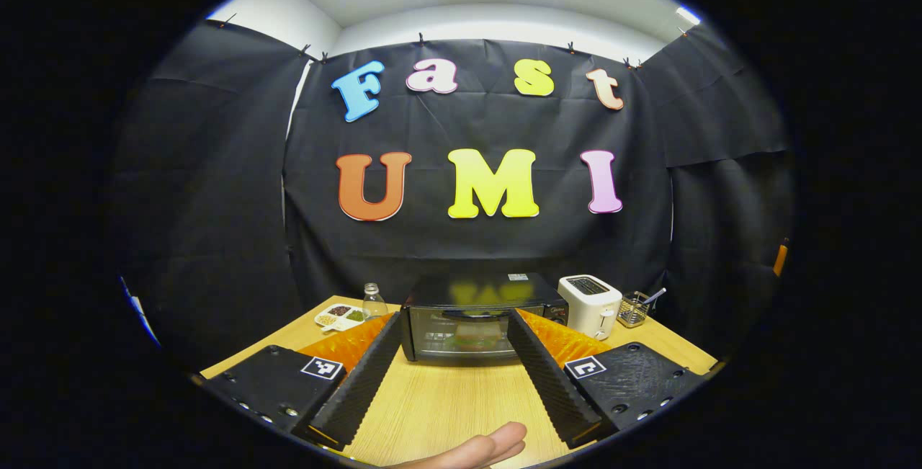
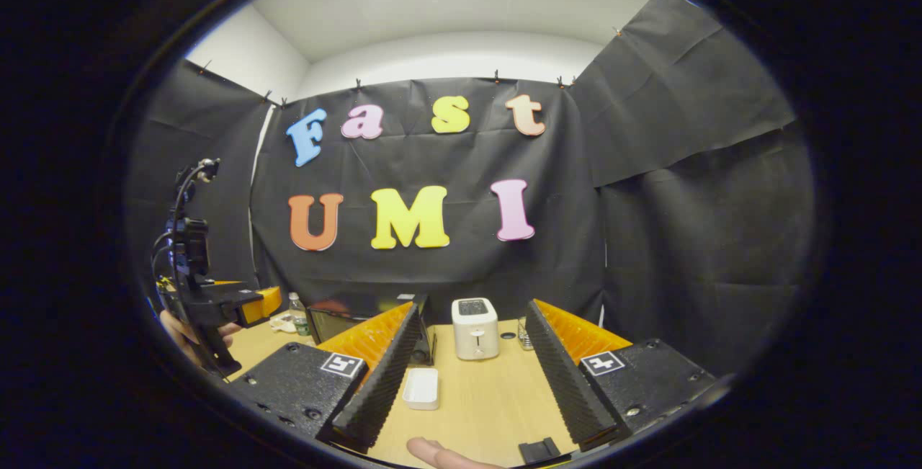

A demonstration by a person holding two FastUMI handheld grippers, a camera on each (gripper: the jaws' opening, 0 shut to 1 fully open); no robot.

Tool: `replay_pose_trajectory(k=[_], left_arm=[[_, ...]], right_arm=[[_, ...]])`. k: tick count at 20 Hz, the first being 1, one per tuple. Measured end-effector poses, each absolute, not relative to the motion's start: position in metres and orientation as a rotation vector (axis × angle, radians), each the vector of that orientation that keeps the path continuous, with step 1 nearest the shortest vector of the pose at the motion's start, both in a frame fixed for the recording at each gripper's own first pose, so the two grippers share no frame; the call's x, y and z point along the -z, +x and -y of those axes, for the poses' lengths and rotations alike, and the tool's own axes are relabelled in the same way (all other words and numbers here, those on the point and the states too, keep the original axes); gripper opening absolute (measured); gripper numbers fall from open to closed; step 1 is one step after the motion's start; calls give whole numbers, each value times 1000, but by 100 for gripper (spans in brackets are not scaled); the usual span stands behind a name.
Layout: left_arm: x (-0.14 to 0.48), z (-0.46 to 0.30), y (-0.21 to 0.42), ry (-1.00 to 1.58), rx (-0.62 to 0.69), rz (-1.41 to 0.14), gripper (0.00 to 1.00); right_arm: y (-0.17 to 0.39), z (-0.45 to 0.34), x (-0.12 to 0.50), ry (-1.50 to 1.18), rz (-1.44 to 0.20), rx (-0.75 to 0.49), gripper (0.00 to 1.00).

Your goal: Open the electric oven with the left hand, put the food in, and close the electric oven.

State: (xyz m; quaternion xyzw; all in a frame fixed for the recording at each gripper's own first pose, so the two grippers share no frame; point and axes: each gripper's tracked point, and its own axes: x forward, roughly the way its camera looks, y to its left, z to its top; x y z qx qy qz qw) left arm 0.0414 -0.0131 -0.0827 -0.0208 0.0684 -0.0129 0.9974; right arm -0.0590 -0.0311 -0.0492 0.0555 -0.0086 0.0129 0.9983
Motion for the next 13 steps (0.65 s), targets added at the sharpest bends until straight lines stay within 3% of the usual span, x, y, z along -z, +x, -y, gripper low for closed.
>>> replay_pose_trajectory(k=[1,7,13], left_arm=[[77,10,29,-39,19,-132,96],[48,7,-45,-48,25,-58,96],[60,26,-95,-20,44,-4,95]], right_arm=[[-63,30,49,114,18,-29,95],[-76,33,40,97,48,-29,94],[-80,36,59,79,19,-35,94]])
